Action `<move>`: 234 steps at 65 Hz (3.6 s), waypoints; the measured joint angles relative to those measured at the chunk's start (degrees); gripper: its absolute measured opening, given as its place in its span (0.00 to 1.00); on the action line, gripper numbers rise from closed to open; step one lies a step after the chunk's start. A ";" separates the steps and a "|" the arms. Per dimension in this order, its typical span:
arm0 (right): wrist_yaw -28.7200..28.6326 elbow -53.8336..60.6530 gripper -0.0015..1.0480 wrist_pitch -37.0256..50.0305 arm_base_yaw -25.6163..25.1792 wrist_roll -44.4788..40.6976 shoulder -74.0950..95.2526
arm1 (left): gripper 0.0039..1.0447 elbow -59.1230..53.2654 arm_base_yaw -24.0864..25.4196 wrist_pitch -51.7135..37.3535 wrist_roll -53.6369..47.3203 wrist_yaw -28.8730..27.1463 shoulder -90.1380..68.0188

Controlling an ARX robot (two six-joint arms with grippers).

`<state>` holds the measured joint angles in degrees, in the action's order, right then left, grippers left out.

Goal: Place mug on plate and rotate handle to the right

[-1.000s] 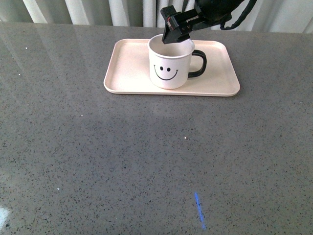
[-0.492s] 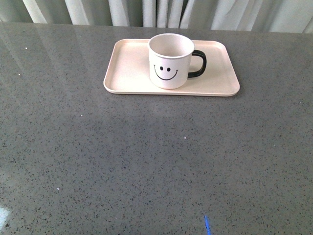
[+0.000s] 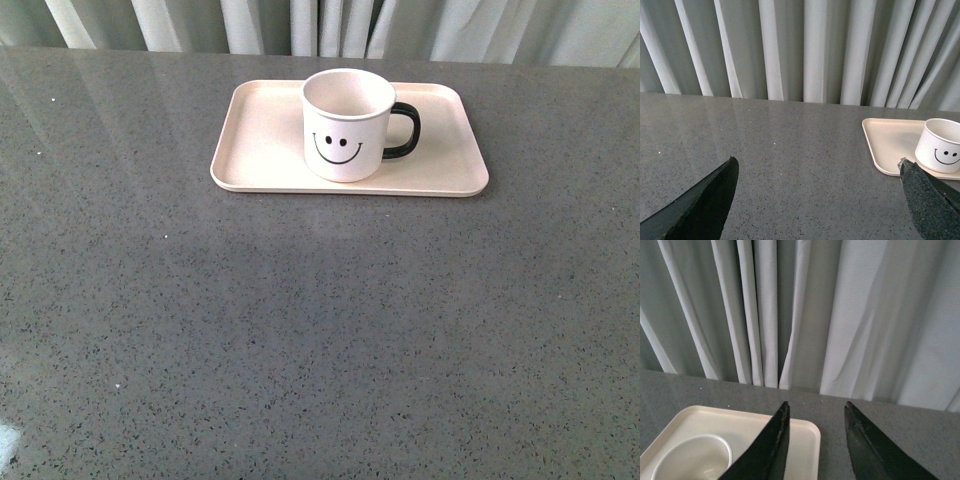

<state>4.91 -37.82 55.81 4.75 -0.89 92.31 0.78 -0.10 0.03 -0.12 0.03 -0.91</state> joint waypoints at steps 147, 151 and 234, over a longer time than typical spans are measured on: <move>-4.90 36.74 0.02 -45.11 -4.72 0.31 -81.66 | 0.91 0.00 0.00 -0.02 0.00 -0.02 0.00; -4.90 36.74 0.02 -46.71 -4.72 0.31 -83.21 | 0.91 0.00 0.00 0.00 0.00 -0.02 0.00; -4.90 36.74 0.91 -55.65 -4.72 0.33 -91.97 | 0.91 0.00 0.00 0.00 0.00 -0.02 0.00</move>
<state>0.01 -1.08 0.16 0.03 -0.56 0.34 0.78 -0.10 0.03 -0.12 0.01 -0.91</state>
